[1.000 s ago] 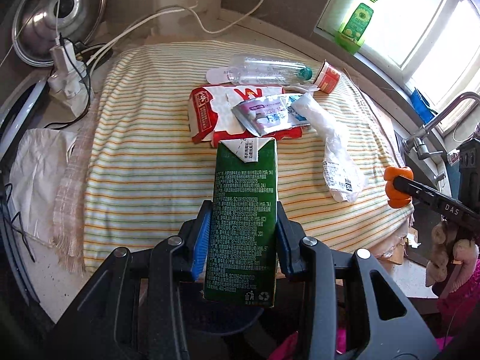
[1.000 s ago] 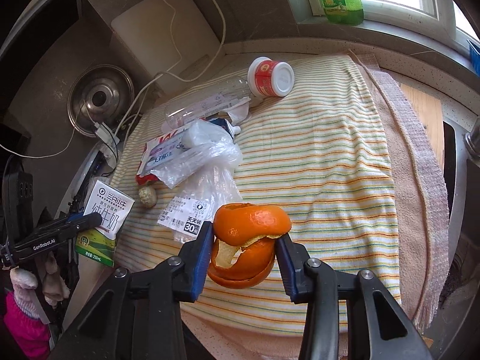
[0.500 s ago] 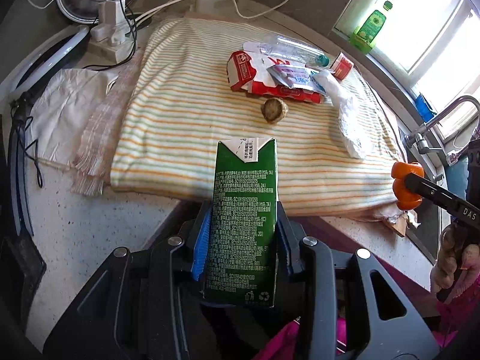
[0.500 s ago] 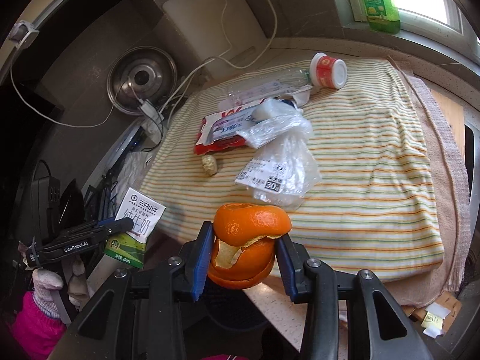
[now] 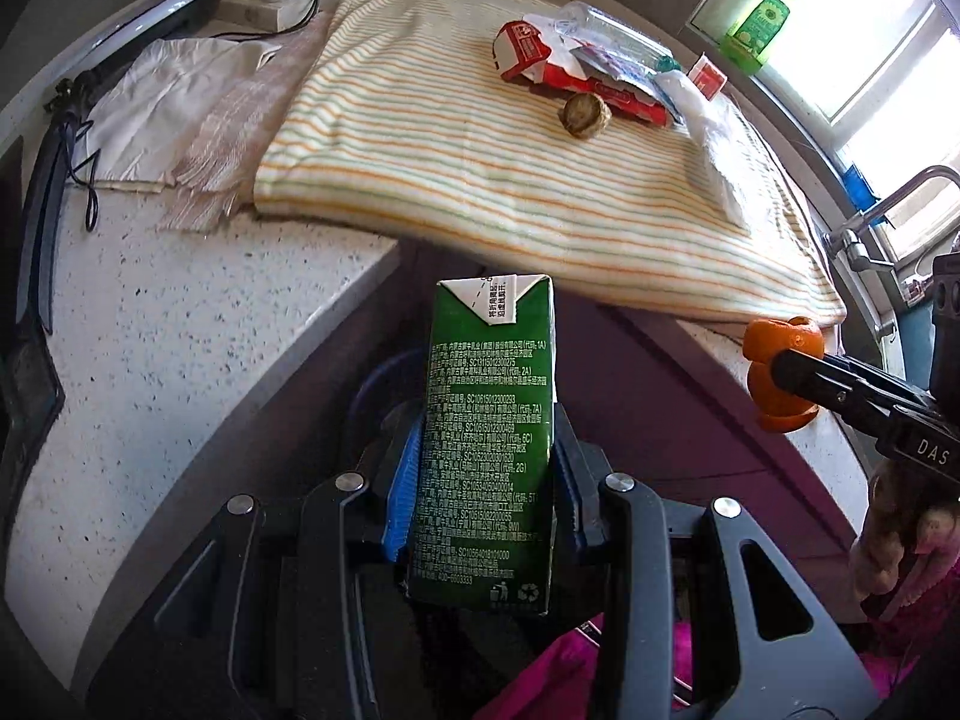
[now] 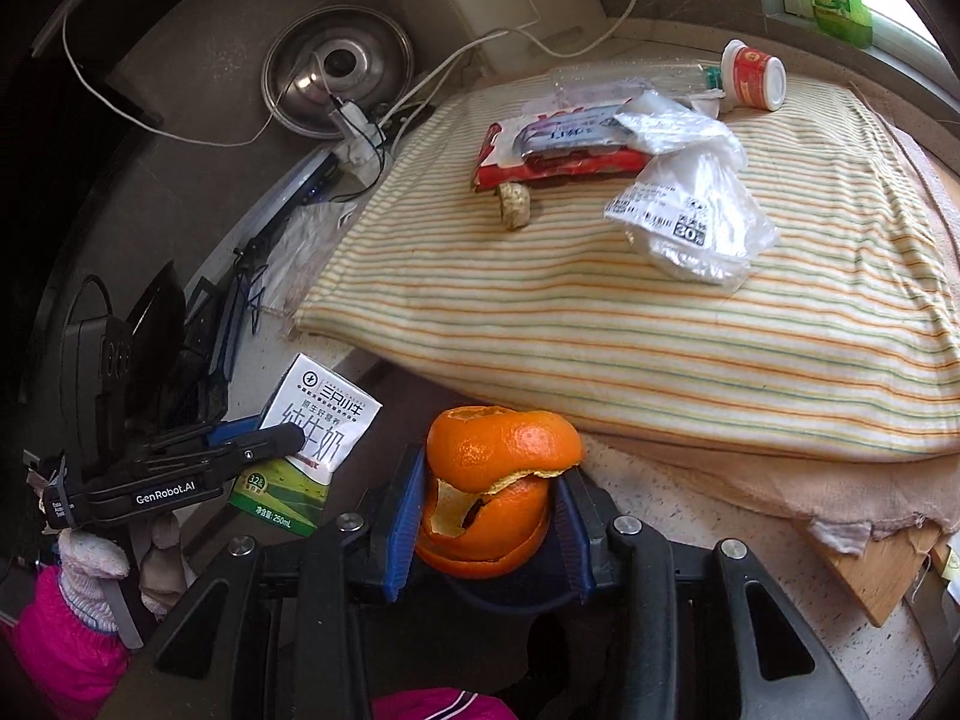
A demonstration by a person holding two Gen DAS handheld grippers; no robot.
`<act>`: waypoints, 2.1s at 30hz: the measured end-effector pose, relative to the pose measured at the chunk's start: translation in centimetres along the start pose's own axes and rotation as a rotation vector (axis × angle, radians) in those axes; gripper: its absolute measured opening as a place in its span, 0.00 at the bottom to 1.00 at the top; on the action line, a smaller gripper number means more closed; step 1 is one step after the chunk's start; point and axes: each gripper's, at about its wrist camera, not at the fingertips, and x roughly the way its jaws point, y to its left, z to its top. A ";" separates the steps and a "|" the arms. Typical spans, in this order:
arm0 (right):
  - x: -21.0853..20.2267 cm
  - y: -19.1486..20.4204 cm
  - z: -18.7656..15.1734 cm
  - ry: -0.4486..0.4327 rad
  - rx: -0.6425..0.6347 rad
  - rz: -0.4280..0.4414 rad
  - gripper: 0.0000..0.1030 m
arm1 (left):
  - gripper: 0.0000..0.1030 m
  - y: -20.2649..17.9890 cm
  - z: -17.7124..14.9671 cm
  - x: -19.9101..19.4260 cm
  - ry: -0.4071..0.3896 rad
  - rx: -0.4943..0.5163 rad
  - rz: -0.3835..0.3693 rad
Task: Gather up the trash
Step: 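Carry the carton and orange down over the blue basket with both tools, then open both tools to drop the carton and orange into the basket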
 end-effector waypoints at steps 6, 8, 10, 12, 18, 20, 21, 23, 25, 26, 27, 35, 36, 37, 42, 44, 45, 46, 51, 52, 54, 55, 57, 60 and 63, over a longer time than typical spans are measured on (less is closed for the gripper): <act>2.0 1.7 -1.6 0.045 -0.043 -0.012 0.40 | 0.37 1.1 -2.4 2.2 0.048 -0.012 0.017; 2.8 2.2 -2.1 0.061 -0.057 -0.017 0.40 | 0.37 1.4 -3.2 3.0 0.066 -0.014 0.025; 3.7 2.6 -2.5 0.078 -0.070 -0.025 0.40 | 0.37 1.7 -4.0 3.9 0.082 -0.011 0.033; 4.7 3.0 -3.0 0.099 -0.079 -0.030 0.40 | 0.37 2.0 -4.7 4.8 0.102 -0.014 0.039; 8.0 3.7 -4.5 0.161 -0.113 -0.065 0.40 | 0.37 3.0 -6.0 7.4 0.142 -0.020 0.061; 9.0 3.8 -4.9 0.180 -0.120 -0.072 0.40 | 0.37 3.4 -6.4 8.2 0.153 -0.013 0.072; 9.5 3.9 -5.1 0.189 -0.124 -0.076 0.40 | 0.37 3.5 -6.5 8.6 0.159 -0.013 0.073; 10.3 3.8 -5.5 0.206 -0.132 -0.084 0.40 | 0.37 3.5 -6.7 9.4 0.171 -0.010 0.081; 11.2 3.7 -5.8 0.222 -0.138 -0.092 0.40 | 0.37 3.6 -6.9 10.0 0.180 -0.004 0.091; 11.5 3.7 -5.9 0.229 -0.141 -0.097 0.40 | 0.37 3.6 -6.9 10.4 0.183 -0.003 0.092; 11.9 3.6 -6.1 0.235 -0.145 -0.100 0.40 | 0.37 3.5 -6.9 10.7 0.187 -0.002 0.095; 14.5 2.9 -6.7 0.267 -0.151 -0.127 0.41 | 0.37 3.3 -7.3 12.3 0.210 0.017 0.120; 14.7 2.8 -6.8 0.268 -0.151 -0.129 0.41 | 0.37 3.3 -7.3 12.5 0.211 0.019 0.124; 15.1 2.9 -6.7 0.269 -0.153 -0.133 0.41 | 0.37 3.2 -7.3 12.7 0.212 0.019 0.128; 16.3 3.1 -6.7 0.275 -0.170 -0.152 0.41 | 0.37 2.8 -7.4 13.4 0.220 0.029 0.142; 16.8 3.2 -6.5 0.275 -0.174 -0.160 0.41 | 0.37 2.4 -7.4 13.1 0.221 0.034 0.152; 17.0 3.3 -6.5 0.275 -0.174 -0.162 0.41 | 0.37 2.3 -7.2 13.1 0.221 0.034 0.155; 17.2 3.3 -6.4 0.275 -0.173 -0.165 0.41 | 0.37 2.2 -7.2 13.1 0.221 0.035 0.158; 17.4 2.8 -5.8 0.277 -0.168 -0.164 0.45 | 0.38 2.0 -6.9 12.6 0.222 0.044 0.168; 17.5 2.7 -5.7 0.277 -0.169 -0.162 0.45 | 0.39 1.9 -6.9 12.6 0.225 0.046 0.173; 17.2 2.8 -5.6 0.271 -0.170 -0.165 0.46 | 0.39 1.8 -6.7 12.5 0.227 0.048 0.173; 17.2 2.8 -5.6 0.269 -0.171 -0.161 0.46 | 0.40 1.7 -6.7 12.4 0.227 0.049 0.174; 17.0 2.8 -5.4 0.265 -0.174 -0.161 0.47 | 0.44 1.6 -6.5 12.1 0.228 0.051 0.175; 16.8 2.8 -5.1 0.259 -0.177 -0.163 0.50 | 0.46 2.0 -5.9 11.6 0.223 0.054 0.177; 16.5 2.6 -4.9 0.256 -0.176 -0.160 0.50 | 0.46 2.0 -5.7 11.2 0.218 0.052 0.178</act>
